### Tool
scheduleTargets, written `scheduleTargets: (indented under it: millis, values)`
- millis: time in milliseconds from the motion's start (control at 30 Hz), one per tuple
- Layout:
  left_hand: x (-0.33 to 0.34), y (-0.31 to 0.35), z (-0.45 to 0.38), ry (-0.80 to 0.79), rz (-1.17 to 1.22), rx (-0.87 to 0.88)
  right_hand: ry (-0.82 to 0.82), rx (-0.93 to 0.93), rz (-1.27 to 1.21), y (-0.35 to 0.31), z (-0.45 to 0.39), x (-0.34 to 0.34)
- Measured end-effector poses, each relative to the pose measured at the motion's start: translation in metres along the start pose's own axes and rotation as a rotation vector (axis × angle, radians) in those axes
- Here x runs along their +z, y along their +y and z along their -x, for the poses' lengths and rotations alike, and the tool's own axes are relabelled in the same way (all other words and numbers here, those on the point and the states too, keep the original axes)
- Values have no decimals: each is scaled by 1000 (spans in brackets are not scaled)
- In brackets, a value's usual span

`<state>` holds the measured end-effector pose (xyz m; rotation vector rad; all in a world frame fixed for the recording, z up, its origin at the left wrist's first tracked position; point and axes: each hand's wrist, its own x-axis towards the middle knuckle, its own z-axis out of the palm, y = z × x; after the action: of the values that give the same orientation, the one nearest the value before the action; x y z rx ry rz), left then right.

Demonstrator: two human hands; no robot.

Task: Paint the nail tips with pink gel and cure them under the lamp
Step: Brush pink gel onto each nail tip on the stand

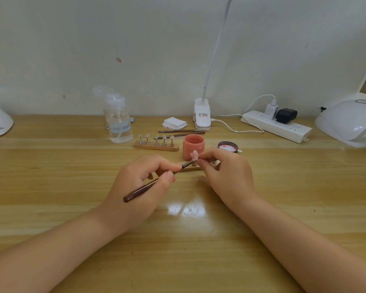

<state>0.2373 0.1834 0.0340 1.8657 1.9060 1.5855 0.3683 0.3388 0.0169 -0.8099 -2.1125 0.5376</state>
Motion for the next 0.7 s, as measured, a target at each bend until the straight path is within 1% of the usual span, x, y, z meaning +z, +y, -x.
scheduleTargets:
  millis: [133,200,333,533,700]
  values:
    - [0,2,0,51,55,-31,-12,-5,-44,0,0,1]
    - [2,2,-1,84,119,-79,-31,-13,-78,-1,0,0]
    - [3,-3,-3,81,247,-170,-46,-4,-132,-1,0,-1]
    - [1,-4,-3,81,351,-150,-46,28,-168,-1,-1,-1]
    - [1,-7,-6,118,351,-178,-65,33,-210,-3,-1,-1]
